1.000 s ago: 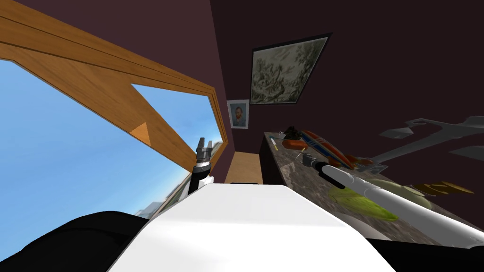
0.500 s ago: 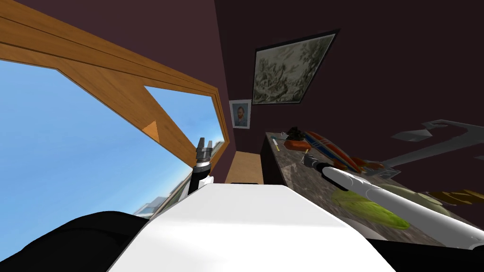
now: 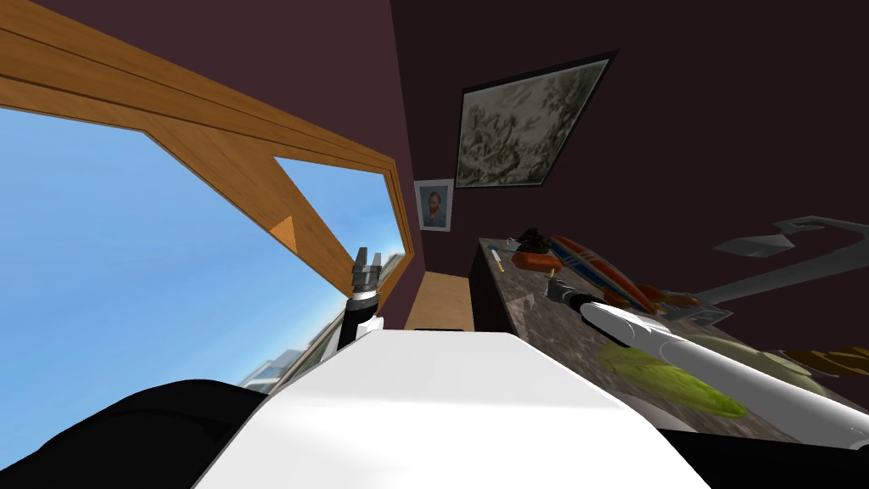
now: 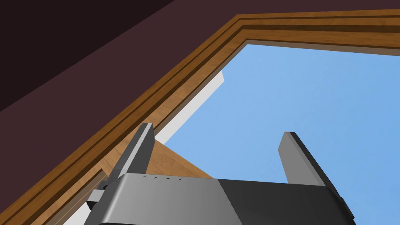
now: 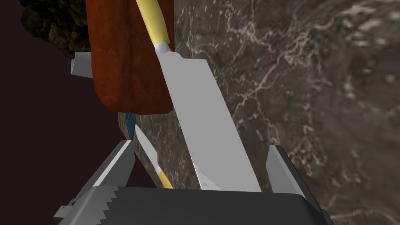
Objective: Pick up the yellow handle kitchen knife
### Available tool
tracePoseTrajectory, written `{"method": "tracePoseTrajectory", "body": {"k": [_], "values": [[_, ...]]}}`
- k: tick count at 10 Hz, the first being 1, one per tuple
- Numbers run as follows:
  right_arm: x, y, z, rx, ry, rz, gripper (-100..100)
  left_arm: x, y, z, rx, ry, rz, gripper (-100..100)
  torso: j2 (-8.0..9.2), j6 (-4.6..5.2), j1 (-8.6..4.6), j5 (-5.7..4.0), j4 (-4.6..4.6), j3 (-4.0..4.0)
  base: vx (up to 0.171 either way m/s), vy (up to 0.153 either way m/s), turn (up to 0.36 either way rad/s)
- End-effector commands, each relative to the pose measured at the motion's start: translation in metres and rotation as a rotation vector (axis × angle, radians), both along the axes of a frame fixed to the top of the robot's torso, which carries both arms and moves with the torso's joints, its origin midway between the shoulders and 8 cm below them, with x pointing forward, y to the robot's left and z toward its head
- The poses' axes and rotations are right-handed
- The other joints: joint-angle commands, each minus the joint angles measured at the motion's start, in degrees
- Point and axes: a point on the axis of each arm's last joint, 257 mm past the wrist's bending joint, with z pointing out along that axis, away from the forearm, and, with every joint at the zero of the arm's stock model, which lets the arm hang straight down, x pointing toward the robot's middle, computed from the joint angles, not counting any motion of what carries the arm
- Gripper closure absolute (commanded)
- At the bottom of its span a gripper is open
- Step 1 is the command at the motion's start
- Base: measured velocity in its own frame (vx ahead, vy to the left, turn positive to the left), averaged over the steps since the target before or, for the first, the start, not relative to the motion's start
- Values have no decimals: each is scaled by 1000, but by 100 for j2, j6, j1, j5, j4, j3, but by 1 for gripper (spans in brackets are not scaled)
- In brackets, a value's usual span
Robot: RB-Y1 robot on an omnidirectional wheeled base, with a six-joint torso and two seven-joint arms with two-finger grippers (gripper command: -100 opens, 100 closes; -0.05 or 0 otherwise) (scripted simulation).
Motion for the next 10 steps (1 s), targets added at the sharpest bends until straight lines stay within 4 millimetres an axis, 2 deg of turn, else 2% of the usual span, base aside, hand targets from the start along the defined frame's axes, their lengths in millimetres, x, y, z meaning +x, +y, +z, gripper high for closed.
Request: {"method": "tracePoseTrajectory", "body": {"k": [1,2,6,7,8,10], "values": [[0,0,0,0,0,0,-100,0,0,0,0,0,0,0,0,0,0,0,0,0,0,0,0],[0,0,0,2,0,-2,100,0,0,0,0,0,0,0,-5,-3,-1,-1,-1,-3,-5,2,-16],[-3,0,-2,-3,9,2,100,0,0,0,0,0,0,0,-16,-6,-4,-2,6,-5,-1,0,0],[-3,0,-2,-4,9,2,0,0,0,0,0,0,0,0,-16,-5,-5,-3,6,-5,0,0,0],[2,2,1,4,-1,3,100,0,0,0,0,0,0,0,-16,-5,-5,-3,6,-5,11,-14,-36],[4,5,1,4,1,11,100,0,0,0,0,0,0,0,-20,3,-14,-4,9,-5,17,-18,-58]]}}
